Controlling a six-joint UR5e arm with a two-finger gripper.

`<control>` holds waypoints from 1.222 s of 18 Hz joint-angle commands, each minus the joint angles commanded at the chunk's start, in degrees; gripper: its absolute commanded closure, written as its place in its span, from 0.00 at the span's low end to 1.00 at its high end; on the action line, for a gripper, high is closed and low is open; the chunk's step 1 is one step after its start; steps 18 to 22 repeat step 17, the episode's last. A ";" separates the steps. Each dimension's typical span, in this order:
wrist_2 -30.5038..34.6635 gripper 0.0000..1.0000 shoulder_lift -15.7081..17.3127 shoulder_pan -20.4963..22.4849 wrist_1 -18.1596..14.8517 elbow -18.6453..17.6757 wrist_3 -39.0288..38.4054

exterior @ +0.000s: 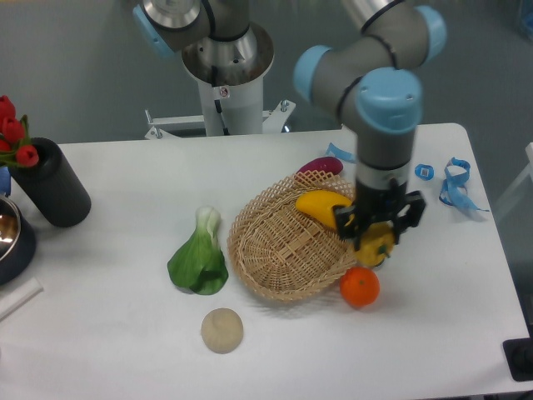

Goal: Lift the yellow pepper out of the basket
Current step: 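Lift the yellow bell pepper up out of the basket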

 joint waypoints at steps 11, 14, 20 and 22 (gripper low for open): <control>0.00 0.78 -4.22 0.71 0.87 3.95 7.22; -0.09 0.78 -4.23 0.97 0.61 5.80 11.97; 0.00 0.78 -3.88 1.06 0.52 5.89 15.94; 0.00 0.78 -3.88 1.06 0.52 5.89 15.94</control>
